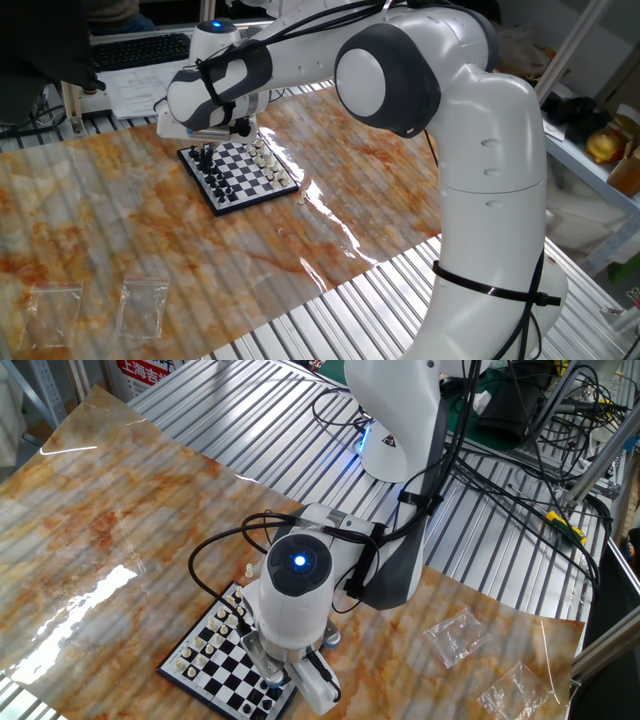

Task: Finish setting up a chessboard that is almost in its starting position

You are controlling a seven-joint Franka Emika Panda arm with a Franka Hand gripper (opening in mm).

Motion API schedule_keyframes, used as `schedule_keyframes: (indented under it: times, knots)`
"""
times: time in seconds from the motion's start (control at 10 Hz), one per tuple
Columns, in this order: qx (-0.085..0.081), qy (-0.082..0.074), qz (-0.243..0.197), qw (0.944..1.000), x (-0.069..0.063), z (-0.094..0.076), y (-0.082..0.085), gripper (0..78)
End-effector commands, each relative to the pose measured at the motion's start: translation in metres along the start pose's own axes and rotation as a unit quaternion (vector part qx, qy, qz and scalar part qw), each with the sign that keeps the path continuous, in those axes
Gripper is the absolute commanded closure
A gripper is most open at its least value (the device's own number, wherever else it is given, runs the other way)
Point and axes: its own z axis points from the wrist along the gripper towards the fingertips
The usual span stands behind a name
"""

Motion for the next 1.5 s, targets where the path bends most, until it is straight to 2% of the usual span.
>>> schedule_keyframes:
  times: [0.1,0.9,1.0,1.5]
  knots:
    - [0.002,-0.003,0.000,1.0000,-0.0010,-0.0017,0.0004,76.4]
    - [0.005,-0.002,-0.004,1.0000,-0.0011,-0.0016,0.0005,76.4]
    - [0.005,-0.001,-0.004,1.0000,-0.0011,-0.0015,0.0005,0.1]
    - [0.005,-0.001,-0.004,1.0000,-0.0011,-0.0015,0.0005,0.1]
